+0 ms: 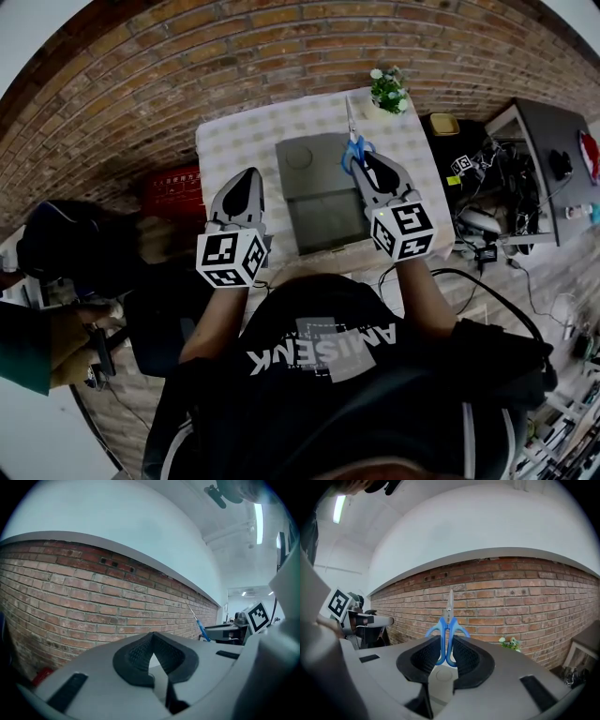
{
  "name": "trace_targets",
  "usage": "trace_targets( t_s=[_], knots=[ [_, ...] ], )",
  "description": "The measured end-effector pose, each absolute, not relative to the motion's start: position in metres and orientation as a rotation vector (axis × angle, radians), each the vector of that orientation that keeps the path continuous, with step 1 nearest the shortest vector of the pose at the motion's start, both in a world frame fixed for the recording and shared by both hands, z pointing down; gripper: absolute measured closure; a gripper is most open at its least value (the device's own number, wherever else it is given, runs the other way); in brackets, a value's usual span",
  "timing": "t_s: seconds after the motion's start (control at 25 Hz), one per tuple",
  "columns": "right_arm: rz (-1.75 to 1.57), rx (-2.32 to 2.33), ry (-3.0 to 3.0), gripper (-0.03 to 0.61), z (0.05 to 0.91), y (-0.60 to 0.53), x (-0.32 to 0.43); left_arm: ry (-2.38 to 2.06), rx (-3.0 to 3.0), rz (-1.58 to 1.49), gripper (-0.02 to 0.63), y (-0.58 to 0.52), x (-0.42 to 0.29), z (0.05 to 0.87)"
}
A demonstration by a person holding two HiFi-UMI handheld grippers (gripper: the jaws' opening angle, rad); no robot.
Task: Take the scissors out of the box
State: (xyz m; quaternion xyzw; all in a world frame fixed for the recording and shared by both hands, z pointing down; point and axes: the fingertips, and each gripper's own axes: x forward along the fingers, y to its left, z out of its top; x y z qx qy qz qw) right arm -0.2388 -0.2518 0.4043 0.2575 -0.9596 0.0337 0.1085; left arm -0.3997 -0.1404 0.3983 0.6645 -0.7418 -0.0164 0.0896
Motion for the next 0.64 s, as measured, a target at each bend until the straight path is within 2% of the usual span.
trace_targets(
  t_s=[0.64],
  knots=[
    [0.094,0.787,-2.83,0.466,0.397,-0.257,-0.234,-2.233,1.959,-0.027,0.603,-0.137,-0.408,0.398]
  ],
)
